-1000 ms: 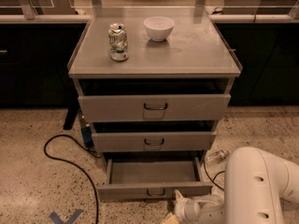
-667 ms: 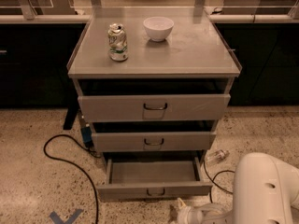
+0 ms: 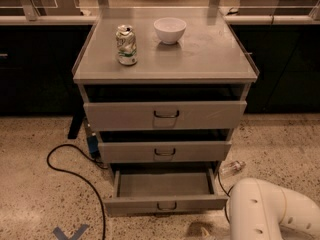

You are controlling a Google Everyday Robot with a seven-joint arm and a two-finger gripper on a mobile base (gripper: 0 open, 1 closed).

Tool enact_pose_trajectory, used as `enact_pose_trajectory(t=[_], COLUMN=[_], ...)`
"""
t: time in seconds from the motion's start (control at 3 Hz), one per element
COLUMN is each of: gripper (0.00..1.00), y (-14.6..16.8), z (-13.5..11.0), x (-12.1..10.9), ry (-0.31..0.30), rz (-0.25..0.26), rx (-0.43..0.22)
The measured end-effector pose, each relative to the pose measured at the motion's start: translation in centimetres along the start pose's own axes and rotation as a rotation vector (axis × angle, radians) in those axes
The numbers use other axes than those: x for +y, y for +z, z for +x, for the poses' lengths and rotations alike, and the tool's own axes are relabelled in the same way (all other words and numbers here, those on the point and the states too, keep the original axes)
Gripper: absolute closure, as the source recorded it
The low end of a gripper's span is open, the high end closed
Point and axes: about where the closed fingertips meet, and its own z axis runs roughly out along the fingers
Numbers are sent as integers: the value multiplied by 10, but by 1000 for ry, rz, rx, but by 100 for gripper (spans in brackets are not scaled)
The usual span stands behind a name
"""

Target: Close bottom drawer

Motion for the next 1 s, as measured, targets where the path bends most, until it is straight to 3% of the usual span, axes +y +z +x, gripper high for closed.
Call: enact_pose_trajectory(t=[0.33,0.67,1.0], gripper=[0,0,0], y=[-4,-39,-39], z=[17,-50,-50], x=[-23,-7,-7], ry=[34,89,88], rz=[20,95,95], rx=[-32,-64,-64])
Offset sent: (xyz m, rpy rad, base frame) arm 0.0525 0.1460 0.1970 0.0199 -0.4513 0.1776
